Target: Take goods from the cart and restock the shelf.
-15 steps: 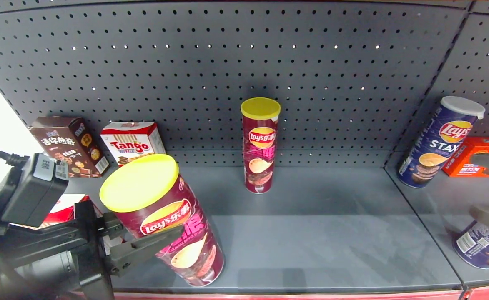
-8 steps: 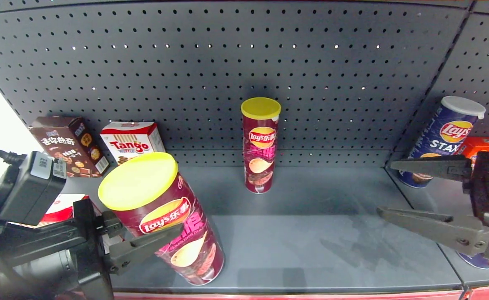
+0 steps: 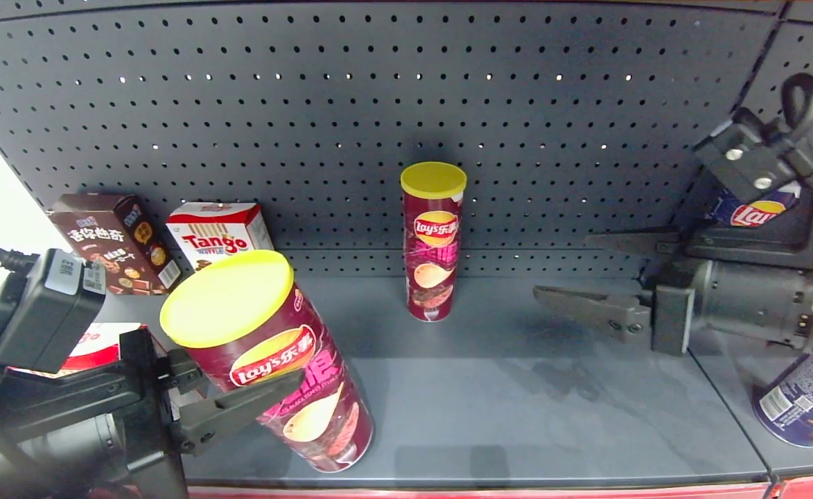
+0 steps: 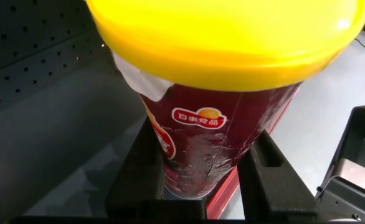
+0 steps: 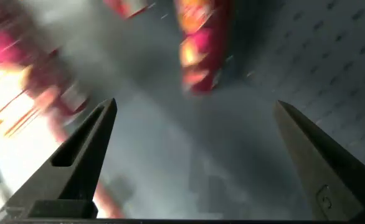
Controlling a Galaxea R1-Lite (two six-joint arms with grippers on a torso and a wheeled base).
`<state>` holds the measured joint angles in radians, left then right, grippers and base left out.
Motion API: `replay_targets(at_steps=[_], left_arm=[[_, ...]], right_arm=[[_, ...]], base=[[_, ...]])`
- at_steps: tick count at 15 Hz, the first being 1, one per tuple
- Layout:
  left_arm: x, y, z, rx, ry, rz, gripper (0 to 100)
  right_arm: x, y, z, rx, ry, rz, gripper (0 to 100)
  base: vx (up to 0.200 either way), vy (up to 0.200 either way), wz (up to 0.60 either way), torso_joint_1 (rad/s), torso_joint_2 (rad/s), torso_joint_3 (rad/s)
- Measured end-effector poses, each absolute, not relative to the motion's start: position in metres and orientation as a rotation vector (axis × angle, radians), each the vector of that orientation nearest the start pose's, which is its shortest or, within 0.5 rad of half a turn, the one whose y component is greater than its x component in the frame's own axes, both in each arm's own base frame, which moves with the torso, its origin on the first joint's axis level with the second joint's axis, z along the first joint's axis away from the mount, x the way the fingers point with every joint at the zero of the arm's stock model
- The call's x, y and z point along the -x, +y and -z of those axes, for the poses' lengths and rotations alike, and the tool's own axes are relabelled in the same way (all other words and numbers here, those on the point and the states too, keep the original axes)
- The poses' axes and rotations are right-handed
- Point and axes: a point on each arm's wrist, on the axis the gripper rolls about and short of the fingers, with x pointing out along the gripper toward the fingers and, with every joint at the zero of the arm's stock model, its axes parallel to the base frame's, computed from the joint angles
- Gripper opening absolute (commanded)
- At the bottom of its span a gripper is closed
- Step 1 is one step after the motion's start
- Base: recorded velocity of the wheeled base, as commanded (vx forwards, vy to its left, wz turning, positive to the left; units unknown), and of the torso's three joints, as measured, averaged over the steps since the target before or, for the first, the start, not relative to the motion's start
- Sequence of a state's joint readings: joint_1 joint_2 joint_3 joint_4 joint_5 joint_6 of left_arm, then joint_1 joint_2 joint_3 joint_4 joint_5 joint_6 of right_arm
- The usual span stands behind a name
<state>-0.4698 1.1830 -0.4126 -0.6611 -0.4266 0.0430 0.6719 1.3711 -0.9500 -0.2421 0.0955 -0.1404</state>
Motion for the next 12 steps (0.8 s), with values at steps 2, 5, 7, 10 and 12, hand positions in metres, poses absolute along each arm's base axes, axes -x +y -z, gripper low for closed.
replay_targets(at_steps=[2,5,7,10,12], left_arm=[[-0.143,-0.082,-0.199,-0.042,0.094,0.896,0],[-0.143,-0.082,-0.199,-0.041,0.094,0.896,0],[-0.143,-0.082,-0.199,-0.041,0.094,0.896,0],[-0.143,-0.082,-0.199,-0.039,0.095,0.898,0],[-0.143,-0.083,-0.200,-0.039,0.093,0.904,0]], right_arm=[[-0.191,0.159,-0.270,0.185,0.126,-0.767,100],[-0.200,0.167,-0.263,0.147,0.168,-0.802,100],[-0.202,0.168,-0.262,0.132,0.166,-0.892,100],[-0.213,0.158,-0.262,0.120,0.152,-0.989,100],[-0.227,0.150,-0.263,0.147,0.073,-1.034,100]], base=[[0.000,0.000,0.00,0.000,0.00,0.000],[0.000,0.000,0.00,0.000,0.00,0.000],[0.000,0.000,0.00,0.000,0.00,0.000],[0.000,0.000,0.00,0.000,0.00,0.000],[0.000,0.000,0.00,0.000,0.00,0.000]])
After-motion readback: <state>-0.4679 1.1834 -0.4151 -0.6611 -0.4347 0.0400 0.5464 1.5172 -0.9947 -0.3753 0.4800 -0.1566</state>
